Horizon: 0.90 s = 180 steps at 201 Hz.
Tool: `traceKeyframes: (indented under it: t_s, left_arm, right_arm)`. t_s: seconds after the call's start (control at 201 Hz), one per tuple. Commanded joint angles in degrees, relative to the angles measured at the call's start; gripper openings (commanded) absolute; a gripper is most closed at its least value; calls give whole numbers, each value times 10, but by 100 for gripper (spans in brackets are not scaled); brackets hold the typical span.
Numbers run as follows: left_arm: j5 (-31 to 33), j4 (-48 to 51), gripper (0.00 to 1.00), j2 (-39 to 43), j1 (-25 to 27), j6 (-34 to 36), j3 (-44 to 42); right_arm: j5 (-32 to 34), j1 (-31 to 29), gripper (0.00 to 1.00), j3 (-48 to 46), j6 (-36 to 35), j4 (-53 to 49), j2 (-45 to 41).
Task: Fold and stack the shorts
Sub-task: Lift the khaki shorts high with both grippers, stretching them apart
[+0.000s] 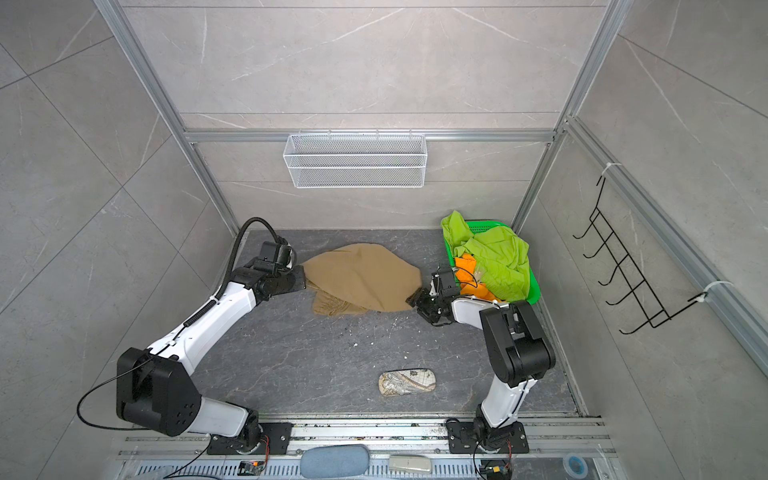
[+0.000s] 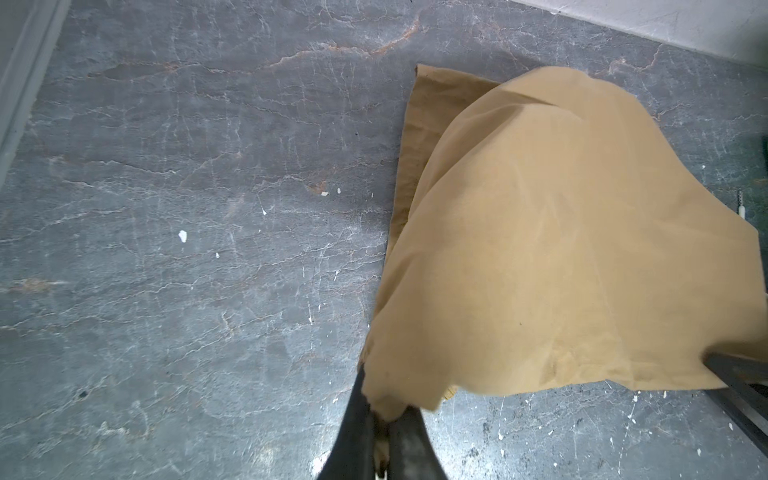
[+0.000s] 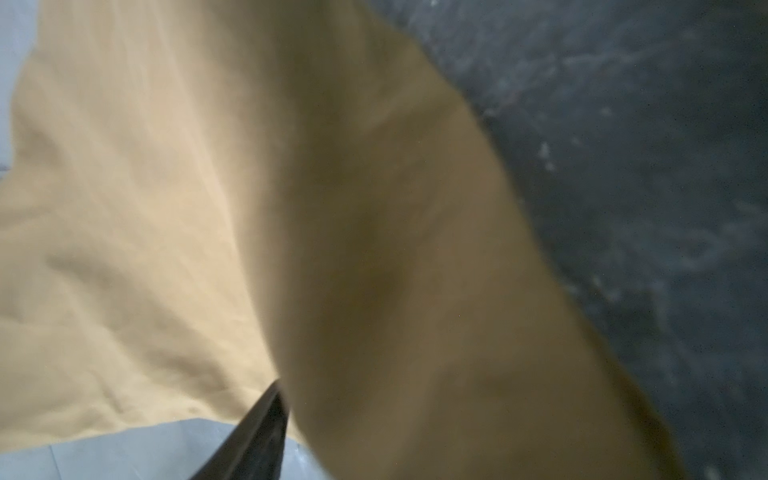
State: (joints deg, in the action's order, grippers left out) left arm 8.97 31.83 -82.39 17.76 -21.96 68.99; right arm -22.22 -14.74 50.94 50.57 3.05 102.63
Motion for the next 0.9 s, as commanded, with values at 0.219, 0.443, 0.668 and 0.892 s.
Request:
traceKeyframes:
  t_s: [0.219,0.443,0.668,0.892]
  left_arm:
    - [73,51,0,44,-33,56,102]
    - [142,62,0,48,-39,122,225]
    - [124,56,0,128,-39,143,330]
    - [57,116,0,173,-39,105,449]
  right_arm:
    - [39,25,1,183,-84,-146,-48]
    - [55,77,0,337,-139,-276,-163]
    - [30,113,0,453,-200,-339,-286]
    - [-7,147,0,577,-205,-367,-326]
